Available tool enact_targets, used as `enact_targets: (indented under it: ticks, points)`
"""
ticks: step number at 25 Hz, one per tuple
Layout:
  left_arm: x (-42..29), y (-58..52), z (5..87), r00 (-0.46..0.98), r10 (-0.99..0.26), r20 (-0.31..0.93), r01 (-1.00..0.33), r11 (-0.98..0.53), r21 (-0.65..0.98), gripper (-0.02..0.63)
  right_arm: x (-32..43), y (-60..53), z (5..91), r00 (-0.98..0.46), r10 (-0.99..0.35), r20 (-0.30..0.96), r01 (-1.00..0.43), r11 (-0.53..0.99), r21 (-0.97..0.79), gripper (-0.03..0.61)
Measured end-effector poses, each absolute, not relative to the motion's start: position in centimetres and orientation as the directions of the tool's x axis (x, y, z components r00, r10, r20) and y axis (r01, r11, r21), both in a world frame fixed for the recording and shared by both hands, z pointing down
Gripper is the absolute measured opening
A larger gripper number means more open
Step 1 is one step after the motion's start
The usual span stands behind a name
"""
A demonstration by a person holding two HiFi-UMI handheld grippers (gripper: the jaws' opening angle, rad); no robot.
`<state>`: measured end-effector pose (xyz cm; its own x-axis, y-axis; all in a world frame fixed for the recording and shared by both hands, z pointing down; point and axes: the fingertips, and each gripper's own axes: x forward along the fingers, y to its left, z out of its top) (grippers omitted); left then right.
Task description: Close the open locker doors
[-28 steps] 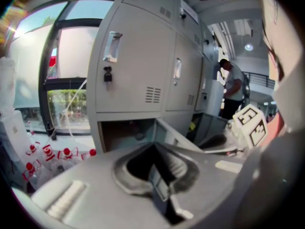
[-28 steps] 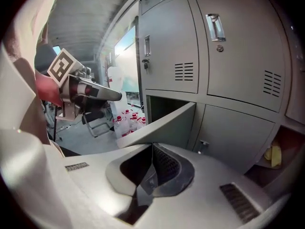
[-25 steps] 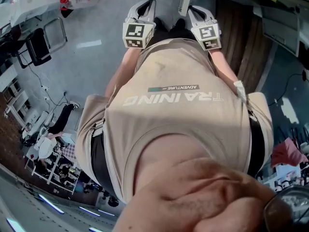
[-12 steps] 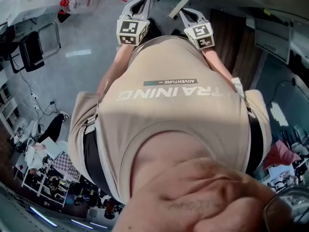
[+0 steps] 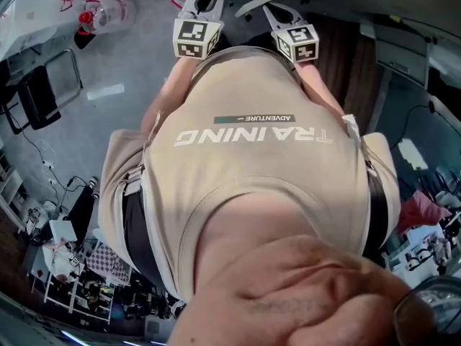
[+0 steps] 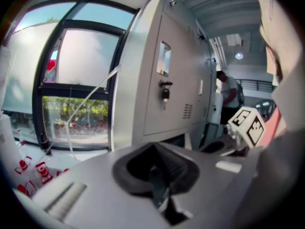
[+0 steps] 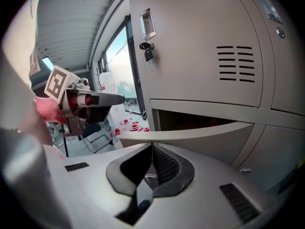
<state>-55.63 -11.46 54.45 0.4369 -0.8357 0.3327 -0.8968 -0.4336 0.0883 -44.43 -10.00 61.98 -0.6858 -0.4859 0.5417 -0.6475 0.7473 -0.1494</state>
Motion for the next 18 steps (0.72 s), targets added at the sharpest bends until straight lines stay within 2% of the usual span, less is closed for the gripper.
enact_targets:
  ticks: [5,14,18]
  points:
    - [-57.5,-12.4,55.4,0.457,-0.814,0.359,-0.883,-0.462,0.076,-0.005,-46.4,-12.6,62.6,-0.656,-0.547,0.52,-0.714,0.673,-0.194,0.015]
    - [-60.7,-14.3,55.2,0.416,-0.836,0.359,-0.909,-0.396,0.131,-0.005,-48.1,-17.0,63.1,-0.649,-0.537,0.539,-0.724,0.653,-0.223,0.015]
    - [-60.5,-14.8,55.8,0.446,-0.817,0.365,-0.894,-0.426,0.137,-0.005,-48.3,-18.5,63.3,-0.643,-0.546,0.536,-0.743,0.615,-0.264,0.015]
